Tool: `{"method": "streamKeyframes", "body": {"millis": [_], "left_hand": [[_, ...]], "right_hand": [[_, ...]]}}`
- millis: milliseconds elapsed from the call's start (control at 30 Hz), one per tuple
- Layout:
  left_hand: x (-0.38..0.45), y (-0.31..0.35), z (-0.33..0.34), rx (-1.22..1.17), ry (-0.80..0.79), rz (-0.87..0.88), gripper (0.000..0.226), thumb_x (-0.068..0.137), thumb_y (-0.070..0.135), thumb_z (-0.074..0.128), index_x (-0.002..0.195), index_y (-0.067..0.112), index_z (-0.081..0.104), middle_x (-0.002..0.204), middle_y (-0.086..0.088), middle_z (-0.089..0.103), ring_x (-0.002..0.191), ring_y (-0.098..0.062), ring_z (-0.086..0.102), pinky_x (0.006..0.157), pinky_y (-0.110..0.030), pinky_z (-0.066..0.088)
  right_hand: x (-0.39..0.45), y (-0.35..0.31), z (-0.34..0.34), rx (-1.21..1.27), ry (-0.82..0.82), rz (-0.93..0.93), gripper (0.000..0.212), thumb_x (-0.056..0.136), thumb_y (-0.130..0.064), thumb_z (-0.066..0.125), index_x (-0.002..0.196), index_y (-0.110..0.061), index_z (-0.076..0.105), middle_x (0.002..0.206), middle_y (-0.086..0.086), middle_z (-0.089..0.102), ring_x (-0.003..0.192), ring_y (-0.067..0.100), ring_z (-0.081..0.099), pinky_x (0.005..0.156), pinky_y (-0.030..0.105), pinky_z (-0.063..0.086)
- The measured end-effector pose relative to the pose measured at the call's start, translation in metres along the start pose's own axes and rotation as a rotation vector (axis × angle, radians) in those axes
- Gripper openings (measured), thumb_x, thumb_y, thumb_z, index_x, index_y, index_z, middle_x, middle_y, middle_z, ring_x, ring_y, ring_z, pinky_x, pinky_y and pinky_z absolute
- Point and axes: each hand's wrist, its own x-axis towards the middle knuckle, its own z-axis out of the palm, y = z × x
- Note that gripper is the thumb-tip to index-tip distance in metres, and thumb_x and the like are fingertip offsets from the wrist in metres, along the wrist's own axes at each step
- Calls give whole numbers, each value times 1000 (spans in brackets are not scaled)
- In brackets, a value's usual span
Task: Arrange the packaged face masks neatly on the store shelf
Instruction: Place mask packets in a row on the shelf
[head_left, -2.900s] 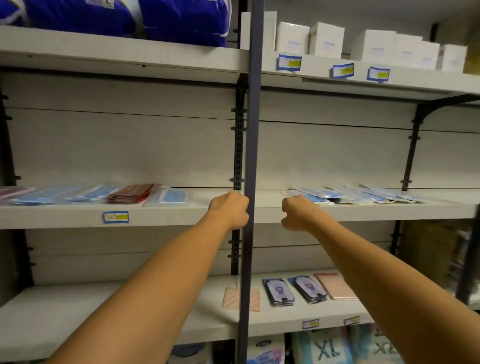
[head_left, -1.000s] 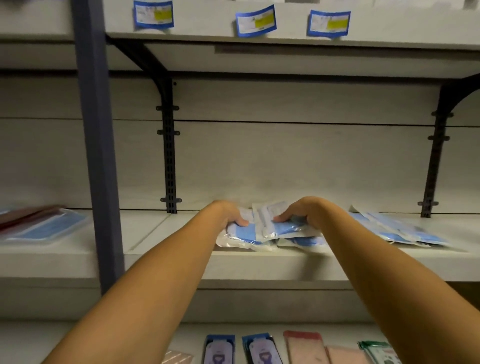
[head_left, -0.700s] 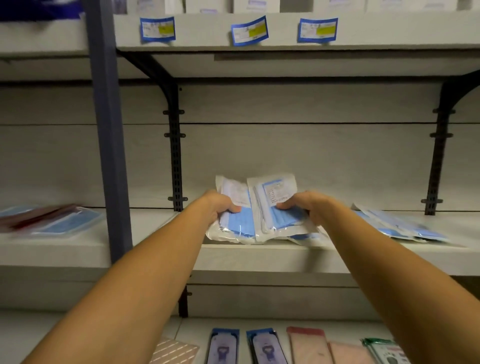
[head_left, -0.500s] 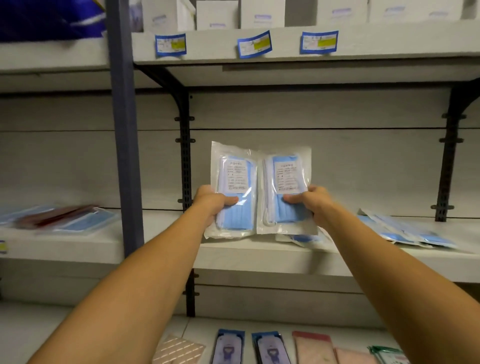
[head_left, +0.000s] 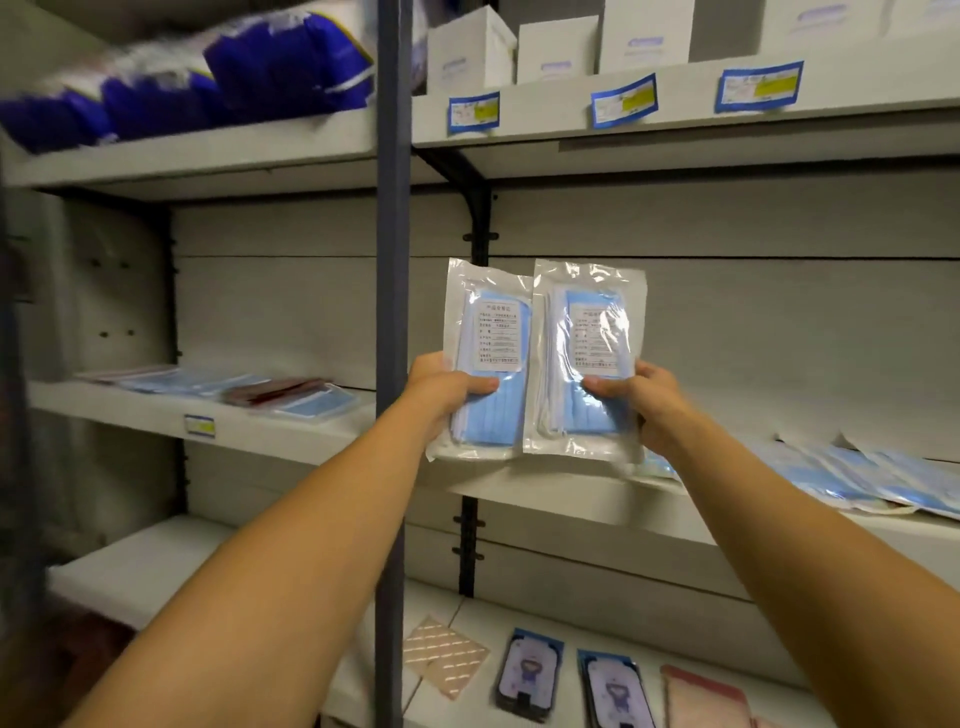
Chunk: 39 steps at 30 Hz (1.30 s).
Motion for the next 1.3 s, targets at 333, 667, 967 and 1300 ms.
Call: {"method": "streamKeyframes", "body": {"millis": [333,667,967,1300], "left_hand": [[-18,3,-108,19,39,-1,35,74,8,86,99,17,62,103,-1,70,91,-20,66,65,-33,56],[-23,-6,-260,55,75,-47,30,80,6,79,103,14,61,98,-3,67,86,-19,64,62,-32,55],[-1,-23,-355,25,85,-44,36,78,9,83,108,13,63,100,-2,68,93,-22,66,68,-34,57],[85,-32,-377,-43,67,7,37,76,2,82,109,7,66,102,-7,71,90,-24,69,75,-40,61]], "right_hand": [[-23,-7,98,37,-90,4,48,70,-5,86,113,-13,65,109,5,75,102,29,71,91,48,58],[-58,-3,229,18,-45,-32,50,72,-13,86,115,-17,62,116,3,69,110,28,65,94,51,55],[-70,3,321,-9,-11,-79,45,73,-11,86,111,-18,64,112,-1,71,106,22,68,90,46,59],[-15,-14,371,-39,38,-173,36,77,-10,84,105,-20,63,106,-4,70,96,16,68,73,34,58]]}}
